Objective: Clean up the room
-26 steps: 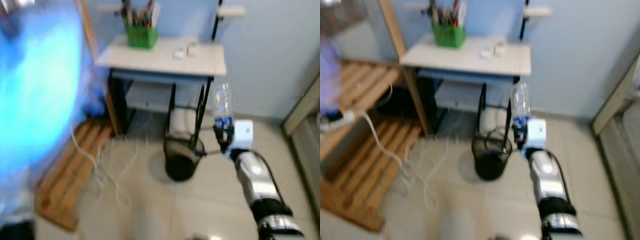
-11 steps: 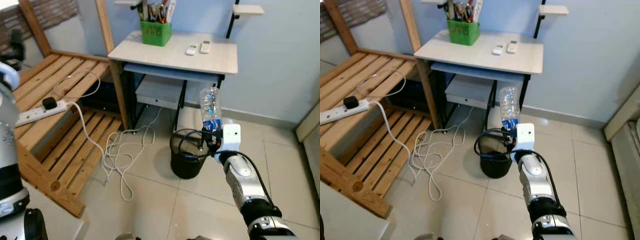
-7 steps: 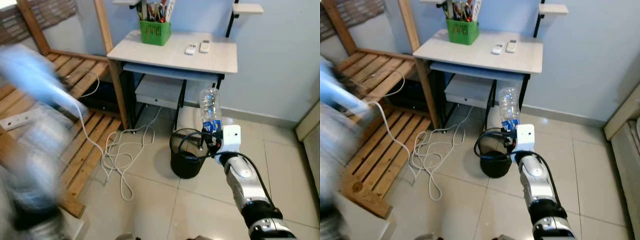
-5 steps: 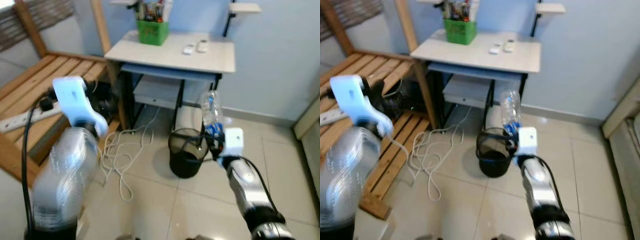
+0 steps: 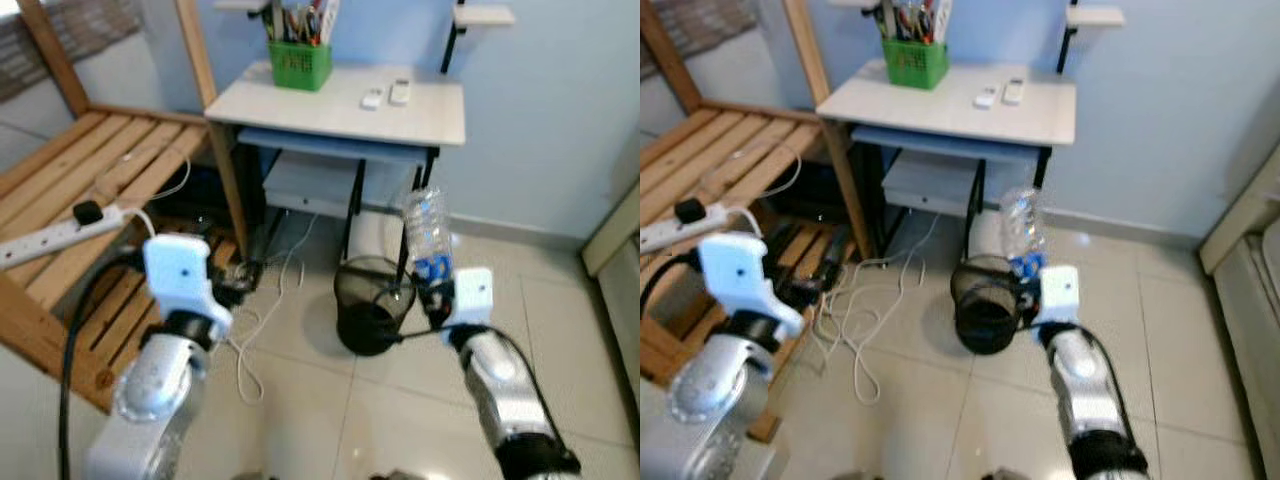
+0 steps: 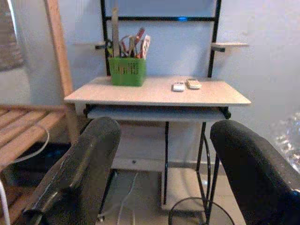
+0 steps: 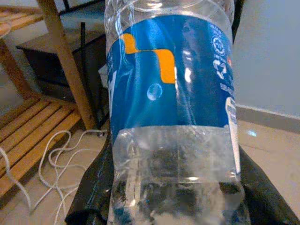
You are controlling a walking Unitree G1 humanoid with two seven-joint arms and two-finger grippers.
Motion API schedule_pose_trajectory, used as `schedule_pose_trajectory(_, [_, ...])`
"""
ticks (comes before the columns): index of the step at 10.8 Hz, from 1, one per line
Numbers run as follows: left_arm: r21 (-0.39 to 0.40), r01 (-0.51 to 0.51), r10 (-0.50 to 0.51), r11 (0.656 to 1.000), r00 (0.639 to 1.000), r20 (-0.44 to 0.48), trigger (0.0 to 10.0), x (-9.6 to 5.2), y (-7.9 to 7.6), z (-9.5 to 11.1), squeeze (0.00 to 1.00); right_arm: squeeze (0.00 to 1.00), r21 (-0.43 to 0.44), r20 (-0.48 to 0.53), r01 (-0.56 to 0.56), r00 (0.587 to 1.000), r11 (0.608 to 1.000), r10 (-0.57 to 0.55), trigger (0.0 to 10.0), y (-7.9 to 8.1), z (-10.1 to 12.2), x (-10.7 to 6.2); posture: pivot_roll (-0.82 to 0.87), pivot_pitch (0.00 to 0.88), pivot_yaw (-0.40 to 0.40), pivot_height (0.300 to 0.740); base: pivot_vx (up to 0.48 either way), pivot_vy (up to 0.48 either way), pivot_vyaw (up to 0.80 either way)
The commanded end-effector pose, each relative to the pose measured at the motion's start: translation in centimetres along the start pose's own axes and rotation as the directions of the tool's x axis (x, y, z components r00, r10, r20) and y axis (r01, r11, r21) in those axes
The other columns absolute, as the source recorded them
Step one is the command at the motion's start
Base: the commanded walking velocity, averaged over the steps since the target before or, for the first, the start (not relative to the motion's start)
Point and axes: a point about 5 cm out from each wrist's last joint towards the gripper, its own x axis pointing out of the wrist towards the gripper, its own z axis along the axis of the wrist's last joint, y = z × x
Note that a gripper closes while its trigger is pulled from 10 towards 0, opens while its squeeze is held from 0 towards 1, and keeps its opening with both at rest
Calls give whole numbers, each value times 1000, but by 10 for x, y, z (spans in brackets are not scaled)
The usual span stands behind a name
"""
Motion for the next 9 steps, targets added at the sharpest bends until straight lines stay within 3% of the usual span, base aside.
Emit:
schedule_pose_trajectory(1, [24, 8, -9, 1000, 1000, 15, 10000, 1, -1, 1, 0, 0, -25, 42, -10, 999, 1000, 11, 10000, 1, 13, 4, -52, 0, 47, 731, 0, 0, 0])
schedule_pose_trajectory(6, [50, 30, -32, 998, 999, 35, 10000, 3, -5, 0, 0, 0, -39, 50, -15, 999, 999, 16, 10000, 0, 19, 8, -46, 0, 47, 731, 0, 0, -740])
schedule_pose_trajectory(9, [87, 60, -61, 994, 998, 12, 10000, 6, -10, -5, 0, 0, 0, 72, -17, 997, 1000, 17, 10000, 3, 22, 8, -57, 0, 56, 731, 0, 0, -752])
